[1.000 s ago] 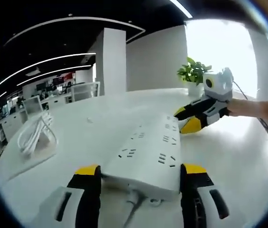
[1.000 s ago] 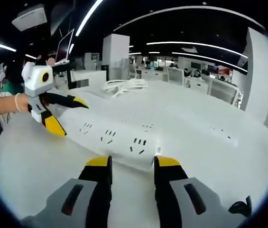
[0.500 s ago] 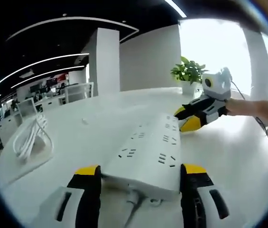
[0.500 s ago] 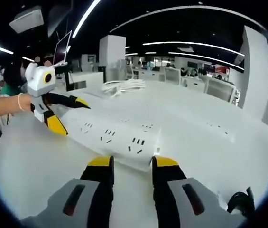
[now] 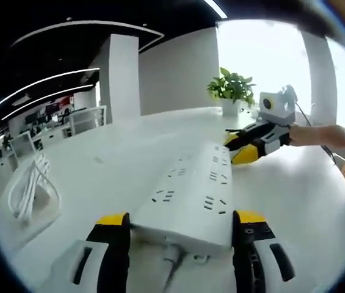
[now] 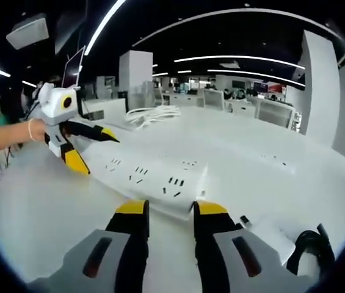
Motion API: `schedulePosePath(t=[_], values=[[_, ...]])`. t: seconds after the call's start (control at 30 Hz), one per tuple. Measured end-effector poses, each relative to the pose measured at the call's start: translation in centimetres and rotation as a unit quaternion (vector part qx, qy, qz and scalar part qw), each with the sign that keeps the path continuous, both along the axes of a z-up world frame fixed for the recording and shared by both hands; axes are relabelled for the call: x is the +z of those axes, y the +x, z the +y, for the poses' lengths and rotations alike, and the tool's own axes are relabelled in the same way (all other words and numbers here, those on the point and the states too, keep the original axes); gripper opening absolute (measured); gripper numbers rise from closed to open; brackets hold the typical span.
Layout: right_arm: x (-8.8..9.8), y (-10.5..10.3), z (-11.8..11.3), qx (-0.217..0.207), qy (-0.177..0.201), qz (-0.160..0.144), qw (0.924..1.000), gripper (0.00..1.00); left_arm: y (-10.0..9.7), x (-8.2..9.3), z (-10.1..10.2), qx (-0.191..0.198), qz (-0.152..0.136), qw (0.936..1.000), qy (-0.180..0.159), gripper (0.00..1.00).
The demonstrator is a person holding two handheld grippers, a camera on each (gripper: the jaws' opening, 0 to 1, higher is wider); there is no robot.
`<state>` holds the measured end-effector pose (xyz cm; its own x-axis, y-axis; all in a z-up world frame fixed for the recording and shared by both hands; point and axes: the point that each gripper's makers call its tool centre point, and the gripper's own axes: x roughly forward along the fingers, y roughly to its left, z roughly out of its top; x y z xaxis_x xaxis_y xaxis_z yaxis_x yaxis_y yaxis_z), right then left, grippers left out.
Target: Straighten the power strip on the desk, plug the charger into it
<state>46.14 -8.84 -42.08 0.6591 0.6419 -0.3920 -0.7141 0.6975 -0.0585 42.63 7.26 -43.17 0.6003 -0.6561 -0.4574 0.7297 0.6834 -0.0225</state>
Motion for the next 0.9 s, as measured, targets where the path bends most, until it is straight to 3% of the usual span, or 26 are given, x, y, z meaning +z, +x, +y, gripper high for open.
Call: schedulePosePath(t=[0.9], values=[[0.1,-1.0,-1.1,-0.038,0.009,-0.002,0.9992,0.24,1.7,-0.2,-0.4,-0.075,0.003,0.9958,0.052,0.69]])
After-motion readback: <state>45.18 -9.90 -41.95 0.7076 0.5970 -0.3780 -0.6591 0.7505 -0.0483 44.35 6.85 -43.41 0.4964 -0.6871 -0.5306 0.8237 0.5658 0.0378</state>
